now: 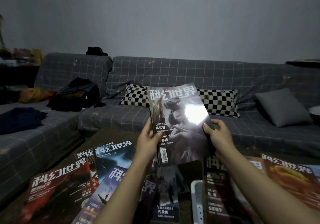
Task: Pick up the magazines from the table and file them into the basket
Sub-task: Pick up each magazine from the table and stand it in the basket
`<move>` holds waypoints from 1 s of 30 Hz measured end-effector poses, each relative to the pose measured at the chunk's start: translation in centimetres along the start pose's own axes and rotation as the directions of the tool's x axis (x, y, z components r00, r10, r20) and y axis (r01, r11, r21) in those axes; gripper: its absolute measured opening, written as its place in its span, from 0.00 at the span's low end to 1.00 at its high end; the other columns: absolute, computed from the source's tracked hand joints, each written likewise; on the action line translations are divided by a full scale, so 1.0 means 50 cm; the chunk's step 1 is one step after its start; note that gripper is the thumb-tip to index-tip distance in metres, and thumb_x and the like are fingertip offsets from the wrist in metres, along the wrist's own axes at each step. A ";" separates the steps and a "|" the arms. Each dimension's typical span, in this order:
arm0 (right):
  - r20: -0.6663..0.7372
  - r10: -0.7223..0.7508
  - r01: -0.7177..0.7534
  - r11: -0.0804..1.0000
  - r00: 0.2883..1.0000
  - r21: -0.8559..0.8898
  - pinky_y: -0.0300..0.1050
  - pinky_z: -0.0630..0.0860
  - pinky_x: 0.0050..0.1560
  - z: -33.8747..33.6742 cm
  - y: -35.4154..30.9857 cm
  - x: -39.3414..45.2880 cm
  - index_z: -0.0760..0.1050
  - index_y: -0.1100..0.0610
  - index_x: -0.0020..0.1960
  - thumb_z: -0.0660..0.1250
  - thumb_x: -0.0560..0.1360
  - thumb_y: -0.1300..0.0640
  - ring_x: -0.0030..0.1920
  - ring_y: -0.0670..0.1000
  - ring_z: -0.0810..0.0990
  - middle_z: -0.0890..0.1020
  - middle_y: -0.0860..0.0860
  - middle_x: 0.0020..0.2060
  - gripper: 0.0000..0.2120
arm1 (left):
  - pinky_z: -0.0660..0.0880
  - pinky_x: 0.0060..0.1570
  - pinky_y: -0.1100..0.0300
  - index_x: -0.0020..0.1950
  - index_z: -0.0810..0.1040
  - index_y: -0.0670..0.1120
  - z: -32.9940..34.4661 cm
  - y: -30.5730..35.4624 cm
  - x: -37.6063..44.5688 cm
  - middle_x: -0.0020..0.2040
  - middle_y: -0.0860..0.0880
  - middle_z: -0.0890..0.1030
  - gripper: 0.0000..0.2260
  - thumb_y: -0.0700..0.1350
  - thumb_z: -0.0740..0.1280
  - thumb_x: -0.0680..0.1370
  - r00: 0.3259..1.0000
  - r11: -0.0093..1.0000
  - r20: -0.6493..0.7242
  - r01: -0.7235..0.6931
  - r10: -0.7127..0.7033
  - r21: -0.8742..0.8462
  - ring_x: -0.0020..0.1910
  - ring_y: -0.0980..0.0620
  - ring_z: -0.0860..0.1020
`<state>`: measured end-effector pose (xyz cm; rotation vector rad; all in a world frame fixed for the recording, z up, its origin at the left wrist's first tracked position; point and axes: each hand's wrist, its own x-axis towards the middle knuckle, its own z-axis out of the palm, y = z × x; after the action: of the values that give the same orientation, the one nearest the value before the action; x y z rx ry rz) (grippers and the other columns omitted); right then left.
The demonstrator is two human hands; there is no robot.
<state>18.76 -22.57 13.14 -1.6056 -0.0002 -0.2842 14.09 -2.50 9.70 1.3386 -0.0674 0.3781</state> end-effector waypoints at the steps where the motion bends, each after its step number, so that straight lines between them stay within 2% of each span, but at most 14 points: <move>1: 0.014 -0.009 0.009 0.999 1.000 0.032 0.43 0.73 0.35 -0.027 -0.006 -0.016 0.71 0.50 0.54 0.66 0.75 0.57 0.44 0.48 0.78 0.79 0.47 0.43 0.09 | 0.78 0.54 0.46 0.72 0.65 0.57 0.016 0.014 -0.015 0.56 0.46 0.82 0.27 0.33 0.62 0.77 1.000 1.000 0.006 0.005 -0.005 -0.004 0.54 0.47 0.82; 3: 0.040 -0.036 0.032 0.996 0.999 0.081 0.44 0.75 0.40 -0.077 -0.013 -0.046 0.70 0.51 0.56 0.65 0.76 0.59 0.46 0.49 0.80 0.81 0.50 0.46 0.11 | 0.78 0.53 0.45 0.70 0.67 0.56 0.052 0.035 -0.044 0.54 0.45 0.83 0.26 0.32 0.62 0.77 1.000 0.999 0.018 0.015 -0.014 -0.042 0.53 0.45 0.82; 5: 0.035 -0.077 0.073 0.992 0.996 0.101 0.44 0.75 0.43 -0.123 -0.020 -0.068 0.69 0.50 0.57 0.65 0.76 0.61 0.46 0.50 0.81 0.81 0.52 0.47 0.13 | 0.80 0.48 0.49 0.67 0.69 0.56 0.090 0.046 -0.072 0.53 0.46 0.83 0.24 0.32 0.61 0.77 0.999 0.994 0.040 0.026 -0.022 -0.107 0.51 0.46 0.82; 8: -0.033 -0.147 0.149 0.983 0.989 0.107 0.37 0.75 0.41 -0.187 -0.034 -0.090 0.67 0.49 0.58 0.65 0.76 0.61 0.44 0.44 0.79 0.80 0.47 0.45 0.15 | 0.79 0.40 0.55 0.59 0.73 0.56 0.145 0.051 -0.108 0.48 0.47 0.85 0.19 0.34 0.63 0.77 0.997 0.993 0.072 0.046 -0.039 -0.104 0.45 0.49 0.84; 10: -0.076 -0.182 0.188 0.979 0.980 0.081 0.31 0.73 0.37 -0.225 -0.034 -0.102 0.67 0.49 0.58 0.65 0.75 0.61 0.42 0.38 0.77 0.78 0.43 0.44 0.15 | 0.79 0.38 0.56 0.54 0.74 0.55 0.181 0.044 -0.130 0.42 0.47 0.85 0.14 0.37 0.66 0.76 0.998 0.998 0.047 0.047 -0.044 -0.052 0.40 0.50 0.84; 12: -0.122 -0.203 0.207 0.978 0.972 0.026 0.28 0.72 0.35 -0.259 -0.023 -0.116 0.67 0.49 0.57 0.66 0.75 0.61 0.42 0.35 0.75 0.76 0.42 0.44 0.14 | 0.79 0.37 0.59 0.50 0.75 0.52 0.214 0.029 -0.147 0.40 0.49 0.84 0.08 0.40 0.68 0.75 1.000 1.000 -0.015 0.015 -0.014 0.026 0.38 0.52 0.83; 14: -0.167 -0.191 0.193 0.981 0.967 -0.004 0.29 0.74 0.39 -0.288 0.000 -0.128 0.68 0.52 0.57 0.65 0.75 0.61 0.43 0.40 0.77 0.78 0.48 0.47 0.13 | 0.77 0.37 0.58 0.45 0.76 0.49 0.239 0.009 -0.160 0.39 0.49 0.83 0.04 0.44 0.70 0.74 0.997 0.986 -0.075 -0.021 0.034 0.163 0.39 0.50 0.82; 15: -0.177 -0.166 0.168 0.986 0.970 -0.005 0.36 0.77 0.45 -0.300 0.014 -0.133 0.68 0.53 0.57 0.65 0.76 0.61 0.47 0.47 0.79 0.79 0.53 0.50 0.12 | 0.76 0.38 0.57 0.44 0.77 0.48 0.247 -0.002 -0.164 0.39 0.48 0.82 0.04 0.45 0.71 0.74 0.995 0.972 -0.090 -0.030 0.053 0.233 0.39 0.49 0.80; 17: -0.175 -0.102 0.096 0.994 0.979 -0.045 0.54 0.76 0.56 -0.319 0.044 -0.141 0.68 0.54 0.58 0.65 0.76 0.60 0.56 0.57 0.78 0.79 0.59 0.55 0.12 | 0.75 0.38 0.58 0.46 0.78 0.47 0.258 -0.023 -0.171 0.39 0.49 0.81 0.05 0.46 0.71 0.73 0.994 0.943 -0.095 -0.027 0.062 0.332 0.39 0.50 0.79; 19: -0.179 -0.070 0.054 0.994 0.981 -0.092 0.58 0.73 0.61 -0.329 0.074 -0.147 0.68 0.55 0.60 0.65 0.76 0.59 0.62 0.58 0.74 0.77 0.59 0.58 0.14 | 0.75 0.37 0.62 0.51 0.77 0.50 0.265 -0.043 -0.177 0.40 0.50 0.79 0.09 0.44 0.71 0.73 0.996 0.922 -0.079 -0.014 0.048 0.386 0.38 0.54 0.77; 22: -0.190 -0.060 0.032 0.989 0.980 -0.148 0.47 0.70 0.59 -0.335 0.116 -0.154 0.68 0.56 0.62 0.65 0.76 0.61 0.65 0.55 0.71 0.75 0.57 0.61 0.15 | 0.71 0.36 0.68 0.56 0.76 0.49 0.269 -0.076 -0.187 0.41 0.53 0.77 0.13 0.42 0.71 0.73 0.996 0.877 -0.072 -0.004 0.043 0.481 0.39 0.59 0.75; 24: -0.194 -0.051 0.014 0.983 0.980 -0.184 0.44 0.69 0.56 -0.339 0.141 -0.159 0.68 0.56 0.62 0.65 0.76 0.62 0.64 0.55 0.71 0.75 0.57 0.60 0.16 | 0.73 0.43 0.63 0.59 0.77 0.46 0.268 -0.097 -0.192 0.45 0.50 0.79 0.14 0.42 0.71 0.73 0.997 0.851 -0.070 0.003 0.039 0.525 0.44 0.55 0.77; 27: -0.212 -0.044 -0.004 0.975 0.976 -0.222 0.42 0.71 0.50 -0.344 0.166 -0.163 0.71 0.56 0.62 0.65 0.75 0.63 0.56 0.55 0.76 0.78 0.56 0.54 0.16 | 0.76 0.50 0.59 0.59 0.79 0.44 0.265 -0.119 -0.194 0.49 0.49 0.80 0.14 0.42 0.72 0.73 0.995 0.826 -0.084 0.011 0.044 0.564 0.47 0.53 0.77; 30: -0.231 -0.055 -0.007 0.966 0.971 -0.260 0.37 0.70 0.44 -0.347 0.178 -0.161 0.73 0.56 0.63 0.63 0.76 0.65 0.49 0.49 0.74 0.77 0.57 0.55 0.16 | 0.76 0.52 0.58 0.58 0.80 0.45 0.260 -0.141 -0.193 0.51 0.48 0.82 0.13 0.41 0.71 0.73 0.994 0.826 -0.104 0.040 0.023 0.563 0.49 0.53 0.78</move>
<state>9.37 -38.77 3.42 -1.8235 0.2093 -0.5109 9.38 -18.39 3.65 1.9047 0.1540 0.4835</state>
